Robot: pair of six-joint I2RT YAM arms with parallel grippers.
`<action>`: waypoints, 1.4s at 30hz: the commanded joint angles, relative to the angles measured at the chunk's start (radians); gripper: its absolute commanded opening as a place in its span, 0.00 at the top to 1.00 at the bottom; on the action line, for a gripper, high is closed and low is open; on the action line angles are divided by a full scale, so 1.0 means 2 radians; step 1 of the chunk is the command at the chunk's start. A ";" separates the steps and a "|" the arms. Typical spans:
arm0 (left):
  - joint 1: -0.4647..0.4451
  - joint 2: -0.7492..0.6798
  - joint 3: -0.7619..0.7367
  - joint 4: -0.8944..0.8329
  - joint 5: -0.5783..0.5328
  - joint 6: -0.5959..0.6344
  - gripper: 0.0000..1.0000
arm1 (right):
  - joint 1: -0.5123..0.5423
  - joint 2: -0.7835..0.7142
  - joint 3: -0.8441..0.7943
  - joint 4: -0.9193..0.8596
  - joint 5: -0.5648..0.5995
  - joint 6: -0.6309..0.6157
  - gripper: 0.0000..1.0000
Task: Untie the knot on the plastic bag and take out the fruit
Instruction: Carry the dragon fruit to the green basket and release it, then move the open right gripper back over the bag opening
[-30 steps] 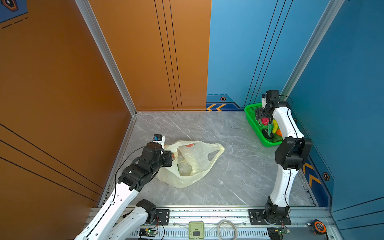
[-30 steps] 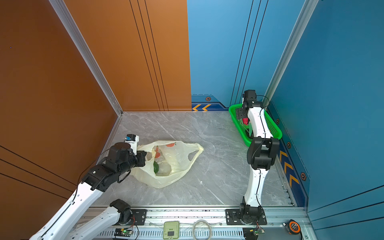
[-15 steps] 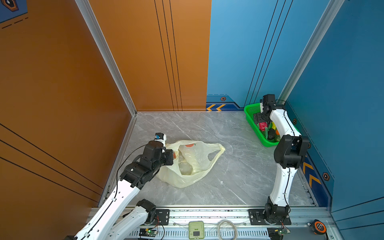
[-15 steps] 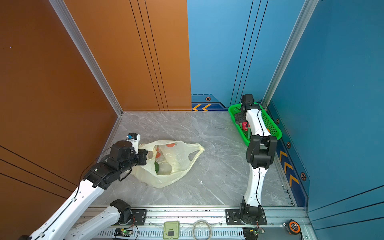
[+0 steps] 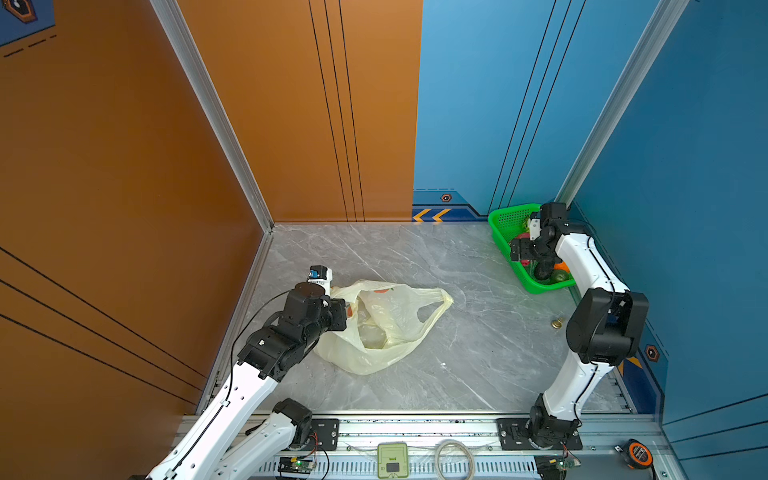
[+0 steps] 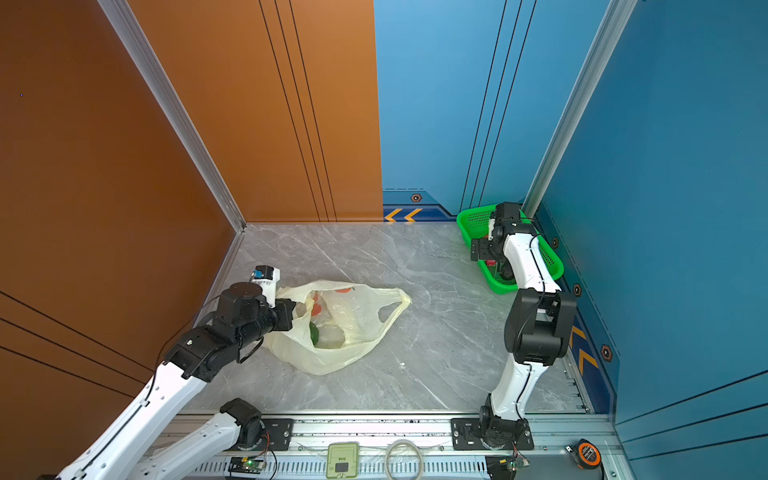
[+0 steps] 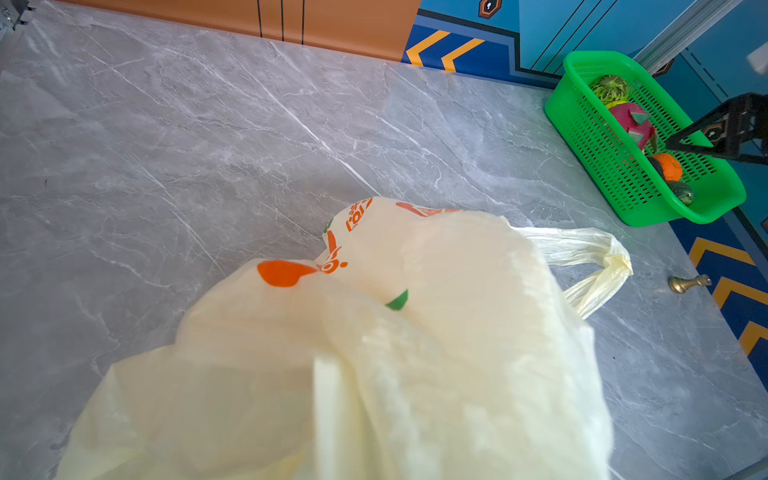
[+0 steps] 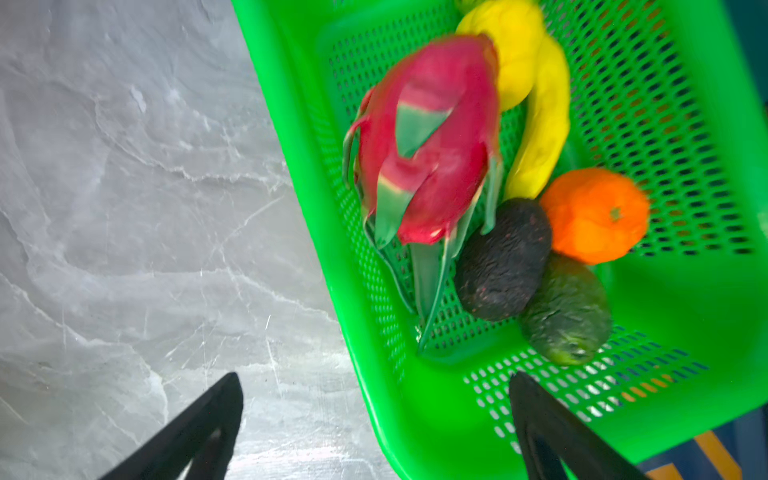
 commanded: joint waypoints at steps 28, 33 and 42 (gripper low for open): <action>-0.010 -0.048 -0.018 -0.007 0.011 -0.013 1.00 | 0.152 -0.058 -0.166 0.025 0.006 0.031 0.00; -0.011 -0.059 -0.016 -0.028 0.029 -0.014 1.00 | 0.196 -0.125 -0.146 -0.010 0.008 0.062 0.00; -0.018 -0.086 -0.043 0.011 0.102 -0.032 1.00 | 0.311 -0.268 -0.113 -0.071 -0.063 0.159 0.00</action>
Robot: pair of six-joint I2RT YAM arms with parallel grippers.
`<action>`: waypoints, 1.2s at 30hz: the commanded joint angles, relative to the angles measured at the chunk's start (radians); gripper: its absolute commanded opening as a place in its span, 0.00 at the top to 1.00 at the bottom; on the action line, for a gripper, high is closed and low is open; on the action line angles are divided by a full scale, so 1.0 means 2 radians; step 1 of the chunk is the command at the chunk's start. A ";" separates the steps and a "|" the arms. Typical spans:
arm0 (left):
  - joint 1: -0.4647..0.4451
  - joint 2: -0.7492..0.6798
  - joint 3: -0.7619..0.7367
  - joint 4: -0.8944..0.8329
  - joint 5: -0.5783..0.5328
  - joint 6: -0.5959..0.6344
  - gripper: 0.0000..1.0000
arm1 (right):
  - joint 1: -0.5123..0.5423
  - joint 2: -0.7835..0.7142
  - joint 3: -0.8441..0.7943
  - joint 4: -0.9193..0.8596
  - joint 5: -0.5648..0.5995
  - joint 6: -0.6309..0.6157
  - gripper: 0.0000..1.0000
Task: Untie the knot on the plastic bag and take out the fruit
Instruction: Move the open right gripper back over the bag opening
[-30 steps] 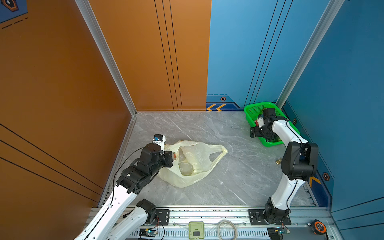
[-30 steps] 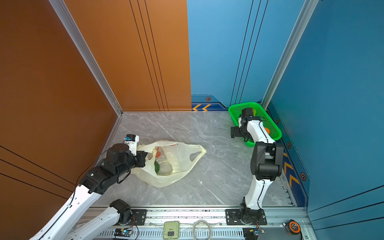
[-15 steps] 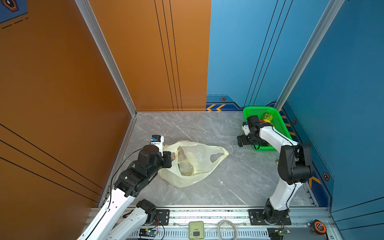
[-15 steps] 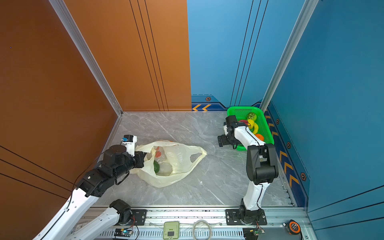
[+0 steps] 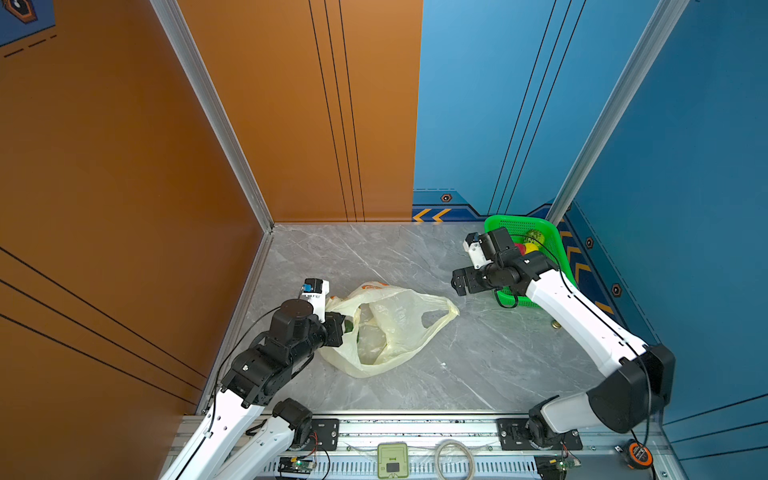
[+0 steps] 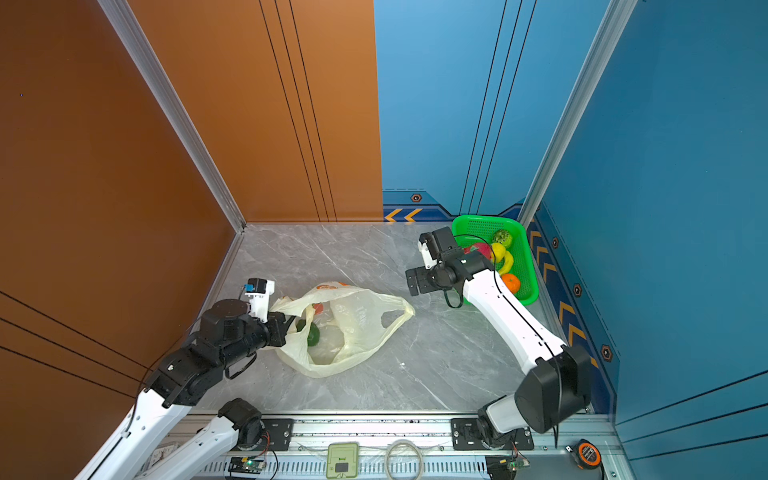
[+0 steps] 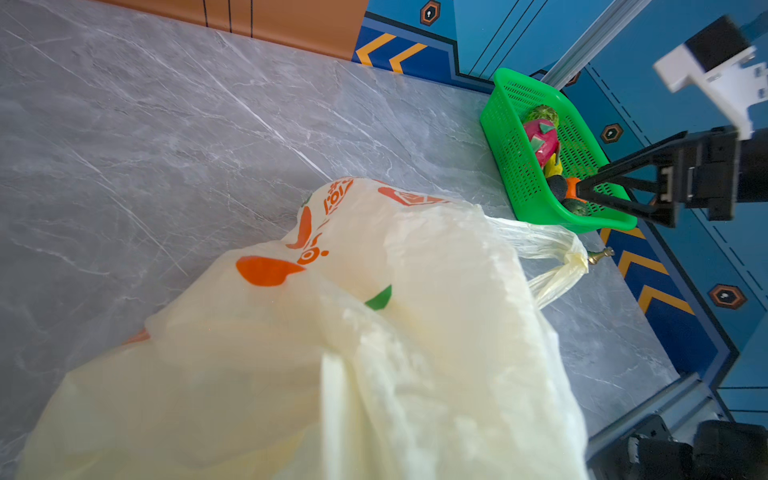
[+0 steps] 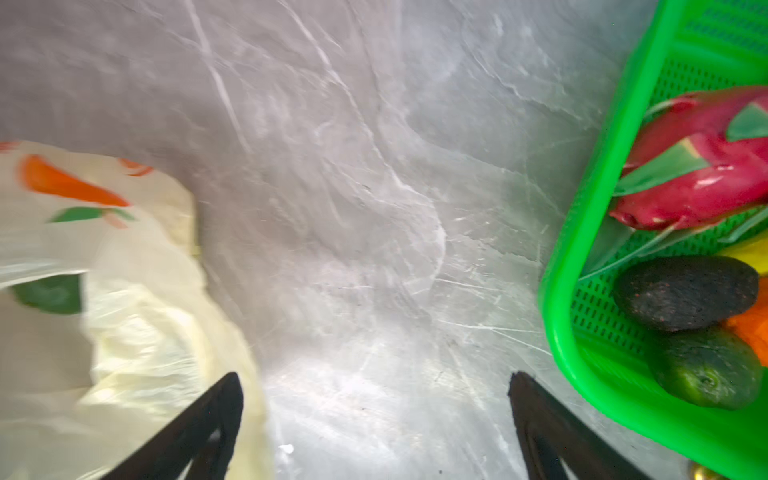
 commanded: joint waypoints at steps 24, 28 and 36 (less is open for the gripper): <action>-0.062 -0.075 -0.069 0.030 0.065 0.014 1.00 | 0.331 0.031 -0.122 0.218 0.015 0.234 0.05; -0.060 -0.086 -0.072 0.002 0.056 0.035 1.00 | 0.345 0.090 -0.113 0.274 0.016 0.251 0.06; -0.059 -0.082 -0.074 -0.002 0.046 0.040 1.00 | 0.358 0.169 -0.073 0.309 0.070 0.260 0.03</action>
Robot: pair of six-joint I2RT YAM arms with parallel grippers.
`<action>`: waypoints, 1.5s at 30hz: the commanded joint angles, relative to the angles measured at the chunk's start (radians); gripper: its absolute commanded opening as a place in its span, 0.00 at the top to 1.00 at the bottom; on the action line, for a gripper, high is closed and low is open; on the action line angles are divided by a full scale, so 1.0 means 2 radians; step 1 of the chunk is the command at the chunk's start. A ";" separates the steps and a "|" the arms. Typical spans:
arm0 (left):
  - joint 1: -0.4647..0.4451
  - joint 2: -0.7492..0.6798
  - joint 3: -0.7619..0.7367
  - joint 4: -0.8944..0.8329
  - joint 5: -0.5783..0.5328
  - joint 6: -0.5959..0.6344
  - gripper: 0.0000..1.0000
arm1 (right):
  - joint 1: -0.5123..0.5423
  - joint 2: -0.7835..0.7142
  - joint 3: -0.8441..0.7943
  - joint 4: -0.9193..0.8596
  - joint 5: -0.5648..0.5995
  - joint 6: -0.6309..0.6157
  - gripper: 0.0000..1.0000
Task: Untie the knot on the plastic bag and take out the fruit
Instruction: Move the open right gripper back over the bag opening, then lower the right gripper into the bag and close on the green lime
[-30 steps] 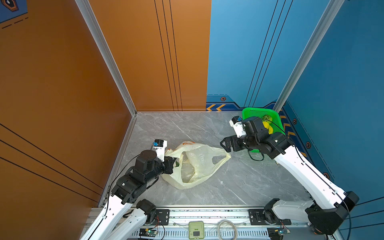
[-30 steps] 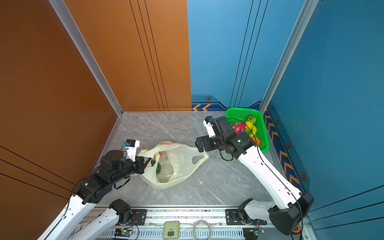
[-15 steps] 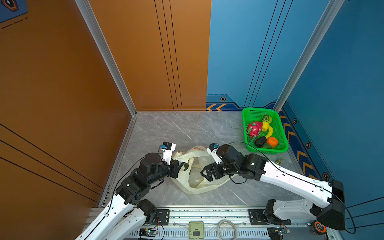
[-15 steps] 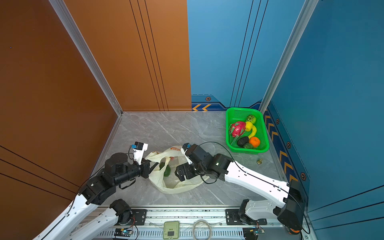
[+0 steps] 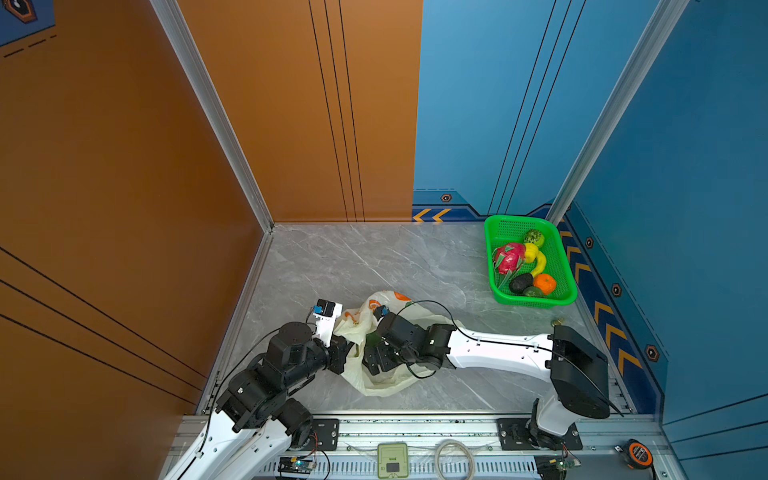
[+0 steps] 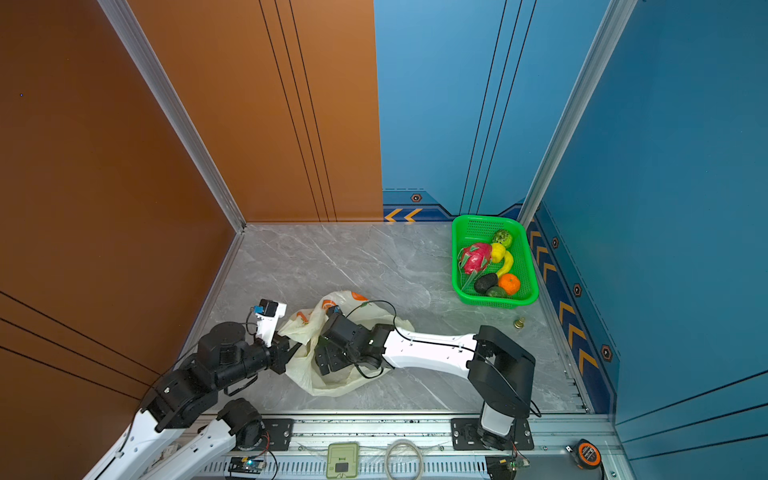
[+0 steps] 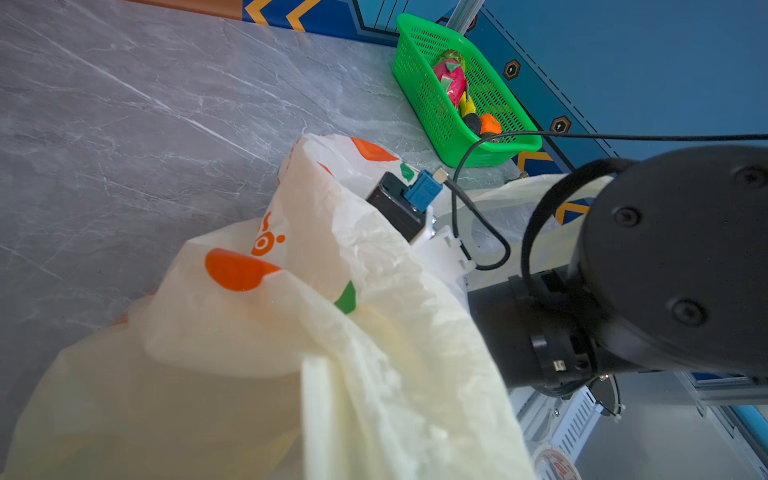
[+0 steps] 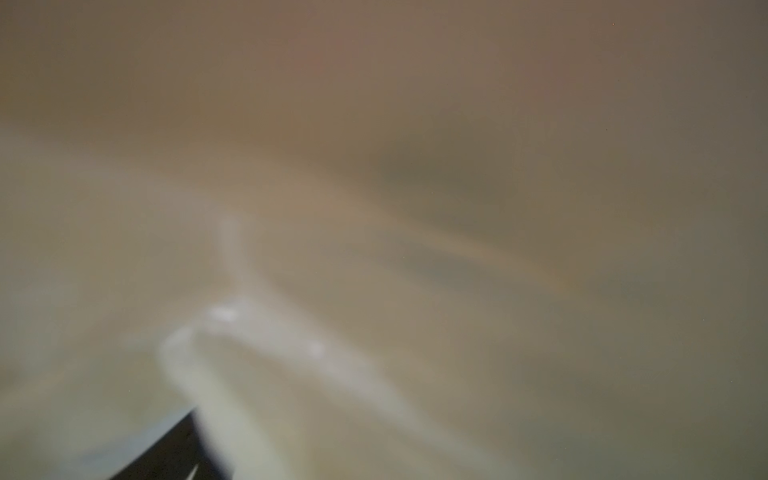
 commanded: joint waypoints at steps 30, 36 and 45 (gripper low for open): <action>-0.034 0.058 -0.040 0.133 0.019 -0.004 1.00 | -0.033 -0.201 -0.155 -0.120 0.233 0.044 0.01; -0.046 0.089 -0.028 0.168 -0.019 -0.015 1.00 | 0.042 -0.205 -0.154 -0.093 0.230 0.039 0.01; -0.046 0.089 -0.032 0.193 -0.020 -0.035 1.00 | 0.081 -0.154 -0.174 -0.004 0.194 0.001 0.02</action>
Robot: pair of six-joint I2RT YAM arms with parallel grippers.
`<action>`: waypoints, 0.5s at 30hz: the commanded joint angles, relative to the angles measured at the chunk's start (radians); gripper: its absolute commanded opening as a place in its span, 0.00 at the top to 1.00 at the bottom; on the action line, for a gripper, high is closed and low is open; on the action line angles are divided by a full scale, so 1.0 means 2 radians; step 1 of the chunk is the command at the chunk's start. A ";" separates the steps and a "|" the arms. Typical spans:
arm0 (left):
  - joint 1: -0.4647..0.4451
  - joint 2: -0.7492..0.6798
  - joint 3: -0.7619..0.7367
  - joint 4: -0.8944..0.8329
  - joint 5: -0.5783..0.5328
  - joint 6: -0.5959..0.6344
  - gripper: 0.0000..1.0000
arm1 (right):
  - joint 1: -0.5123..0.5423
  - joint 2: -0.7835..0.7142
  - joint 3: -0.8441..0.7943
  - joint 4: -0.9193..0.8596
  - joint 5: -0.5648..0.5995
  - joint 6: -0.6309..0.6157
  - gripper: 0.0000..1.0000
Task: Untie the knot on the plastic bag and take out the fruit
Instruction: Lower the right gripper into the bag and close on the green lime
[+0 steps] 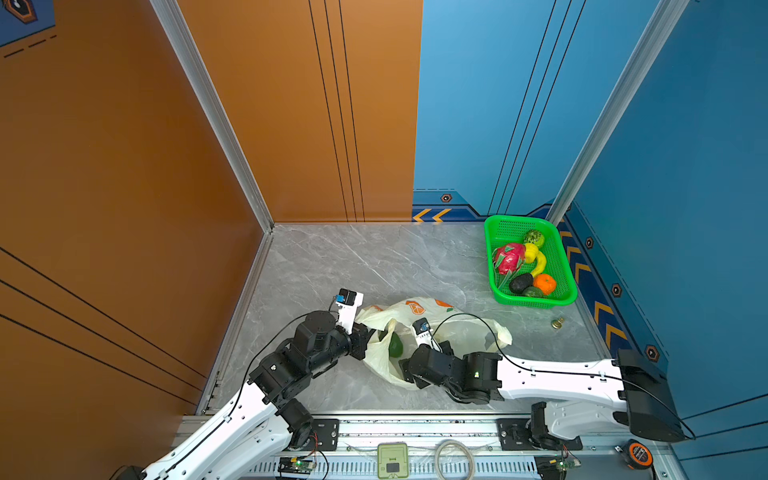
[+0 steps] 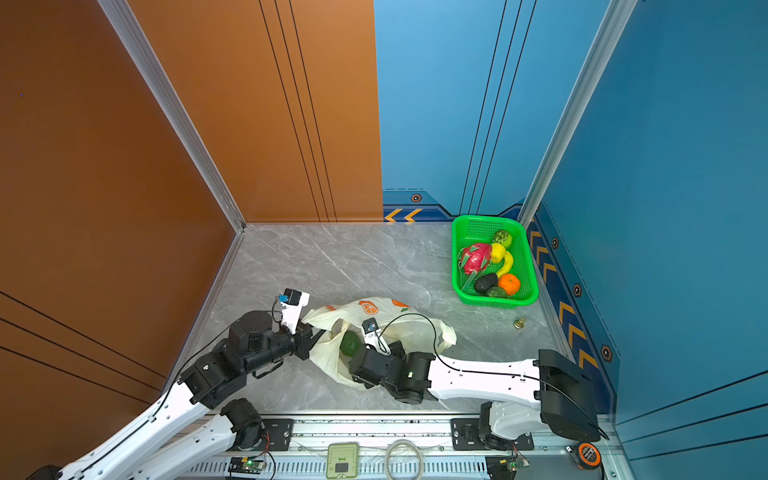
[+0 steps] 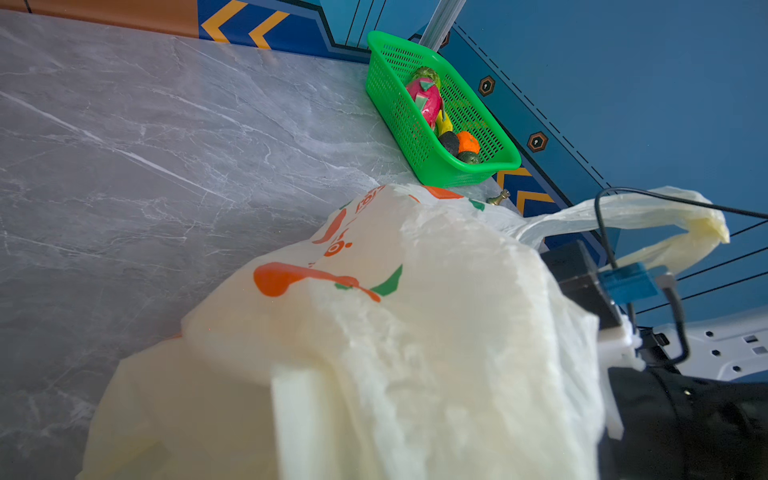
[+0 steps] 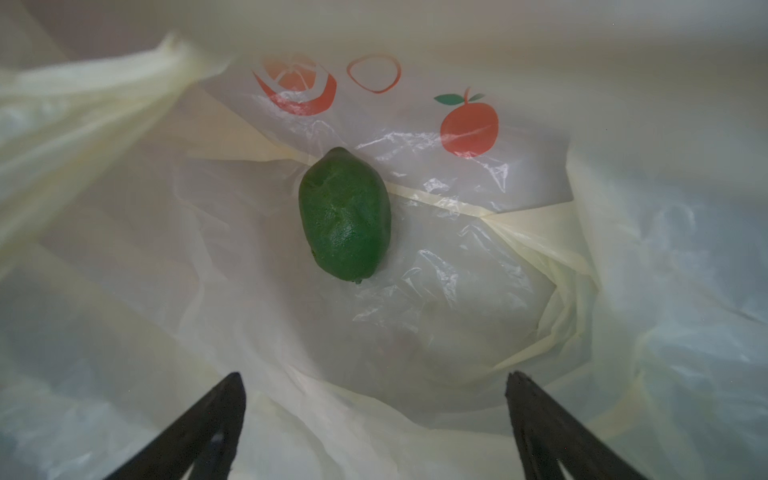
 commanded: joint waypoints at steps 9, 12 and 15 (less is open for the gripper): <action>-0.003 -0.017 0.005 0.000 -0.015 -0.013 1.00 | 0.020 0.089 0.016 0.060 -0.027 -0.050 0.02; -0.001 -0.017 0.014 -0.022 -0.036 -0.009 1.00 | 0.046 0.095 0.017 0.057 -0.008 -0.065 0.02; 0.003 -0.018 0.013 -0.016 -0.026 -0.005 1.00 | 0.050 0.102 0.010 0.047 -0.016 -0.050 0.01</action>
